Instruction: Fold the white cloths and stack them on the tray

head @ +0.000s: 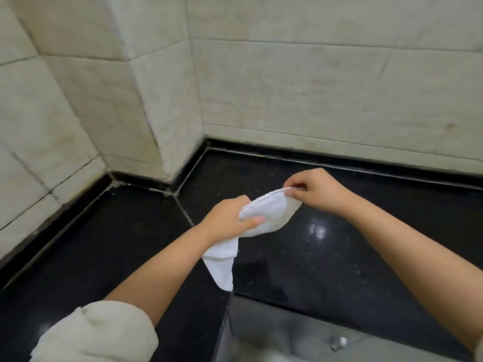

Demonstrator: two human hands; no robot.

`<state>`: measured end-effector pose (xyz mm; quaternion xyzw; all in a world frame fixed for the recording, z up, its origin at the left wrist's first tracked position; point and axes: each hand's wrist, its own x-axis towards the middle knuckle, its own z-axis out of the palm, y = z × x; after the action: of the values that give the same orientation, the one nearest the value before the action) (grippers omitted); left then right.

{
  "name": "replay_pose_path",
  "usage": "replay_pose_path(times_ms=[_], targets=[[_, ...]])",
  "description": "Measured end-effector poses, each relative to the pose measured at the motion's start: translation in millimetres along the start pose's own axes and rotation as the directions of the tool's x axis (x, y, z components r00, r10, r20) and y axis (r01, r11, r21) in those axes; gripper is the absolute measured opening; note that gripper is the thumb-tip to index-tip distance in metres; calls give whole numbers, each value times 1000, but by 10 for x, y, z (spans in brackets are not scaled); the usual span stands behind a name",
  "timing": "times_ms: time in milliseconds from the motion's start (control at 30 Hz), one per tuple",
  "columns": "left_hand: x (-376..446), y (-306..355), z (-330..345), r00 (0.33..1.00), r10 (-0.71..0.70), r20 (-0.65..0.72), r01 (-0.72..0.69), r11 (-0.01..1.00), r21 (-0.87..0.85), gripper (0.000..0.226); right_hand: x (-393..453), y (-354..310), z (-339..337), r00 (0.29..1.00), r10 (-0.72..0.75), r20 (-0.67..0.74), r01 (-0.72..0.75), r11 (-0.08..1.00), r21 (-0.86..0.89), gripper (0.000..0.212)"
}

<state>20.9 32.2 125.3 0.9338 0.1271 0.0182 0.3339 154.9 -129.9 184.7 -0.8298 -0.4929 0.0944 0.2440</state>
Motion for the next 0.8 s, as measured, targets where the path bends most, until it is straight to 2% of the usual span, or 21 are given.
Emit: replay_pose_path(times_ms=[67,167,333,500,633,700,800], targets=[[211,191,51,998,51,-39,-46,991,125,20,-93,149,-203,998,43,-41,-43,999,4,16],[581,442,132,991,75,-113,-63,993,104,7,-198,415,-452,992,95,-89,-97,995,-25,17],[1129,768,263,970,26,-242,8,991,137,26,-211,994,-777,958,206,-199,-216,976,-30,20],[1579,987,302,951,96,-293,-77,994,79,24,-138,1526,-1029,907,309,-287,-314,949,28,23],[1776,1097,223,901,158,-403,-95,981,170,24,-190,1802,-1084,847,302,-438,-325,945,23,24],[1761,1058,278,895,223,-385,-155,967,201,21,-311,1878,-978,877,226,-424,-271,961,-49,21],[1593,815,518,950,253,-182,-206,947,246,18,-585,2067,-641,958,148,-244,-189,970,-152,16]])
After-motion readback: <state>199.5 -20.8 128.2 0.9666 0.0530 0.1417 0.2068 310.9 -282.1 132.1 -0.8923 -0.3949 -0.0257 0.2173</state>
